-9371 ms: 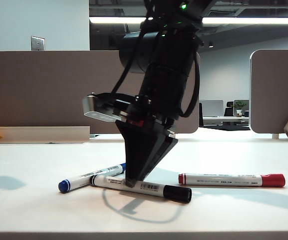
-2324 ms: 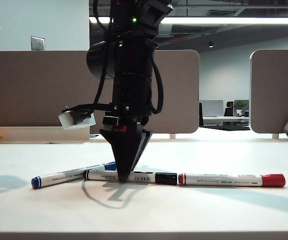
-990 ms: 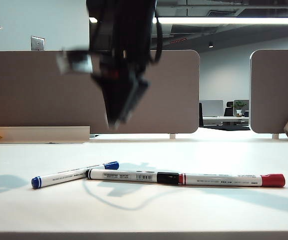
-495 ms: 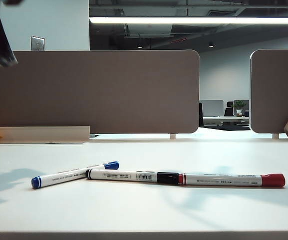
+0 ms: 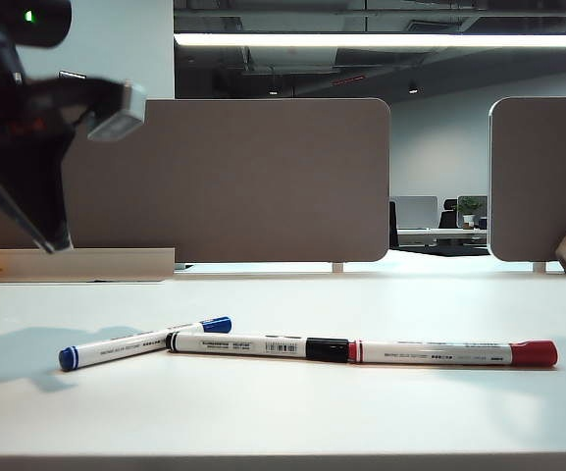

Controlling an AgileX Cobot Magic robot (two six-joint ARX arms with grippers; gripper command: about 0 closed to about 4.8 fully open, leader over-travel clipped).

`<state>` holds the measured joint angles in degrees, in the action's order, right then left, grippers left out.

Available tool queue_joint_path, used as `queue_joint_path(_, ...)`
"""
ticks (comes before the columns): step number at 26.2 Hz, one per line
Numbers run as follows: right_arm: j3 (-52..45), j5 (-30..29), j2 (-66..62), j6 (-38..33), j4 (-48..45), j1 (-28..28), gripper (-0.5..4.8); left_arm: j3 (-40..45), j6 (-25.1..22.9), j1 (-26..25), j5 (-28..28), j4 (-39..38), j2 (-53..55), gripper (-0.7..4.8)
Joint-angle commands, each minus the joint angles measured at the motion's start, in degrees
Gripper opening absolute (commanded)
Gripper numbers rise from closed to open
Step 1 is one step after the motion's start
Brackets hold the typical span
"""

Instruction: Pick up the markers one by one and line them up horizontally in a straight line on the table.

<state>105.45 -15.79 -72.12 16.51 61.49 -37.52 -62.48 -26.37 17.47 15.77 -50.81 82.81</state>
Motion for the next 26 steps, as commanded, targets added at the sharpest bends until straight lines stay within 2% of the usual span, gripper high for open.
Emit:
queue_joint_path(1,-4.92,1.51,1.14,-0.44,3.37,0.66,-0.02,-0.15,-0.46,0.13,-0.46,2.34,2.75,0.89)
queue_joint_path(6,-12.04,2.99,0.87,-0.46,3.82,0.66,-0.02,-0.17,-0.63,0.13,1.2,4.66,4.76,0.89)
queue_joint_path(11,-17.99,3.02,0.61,-0.72,-0.59,0.66,-0.02,-0.15,-0.63,0.13,1.92,6.27,7.1,0.89)
queue_joint_path(23,-20.55,2.58,0.48,-1.51,-2.21,0.66,-0.02,-0.15,-0.7,0.15,3.21,6.29,11.47,0.89)
queue_joint_path(26,-20.55,2.56,0.48,-1.49,-2.32,0.66,-0.02,-0.15,-1.73,1.51,3.72,5.22,11.61,0.89)
